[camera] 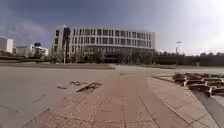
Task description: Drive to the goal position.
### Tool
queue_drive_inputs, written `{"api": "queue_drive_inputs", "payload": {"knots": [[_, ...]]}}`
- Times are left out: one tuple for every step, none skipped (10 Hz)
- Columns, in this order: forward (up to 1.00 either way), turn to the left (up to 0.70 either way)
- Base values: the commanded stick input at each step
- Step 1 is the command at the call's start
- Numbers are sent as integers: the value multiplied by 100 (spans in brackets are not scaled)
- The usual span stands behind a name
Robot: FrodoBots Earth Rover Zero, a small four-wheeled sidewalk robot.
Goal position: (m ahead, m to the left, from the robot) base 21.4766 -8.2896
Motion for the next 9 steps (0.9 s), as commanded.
{"api": "queue_drive_inputs", "payload": {"knots": [[70,-35],[70,-35],[70,-31],[70,-2],[70,0],[70,0],[70,0],[70,0],[70,-26]]}}
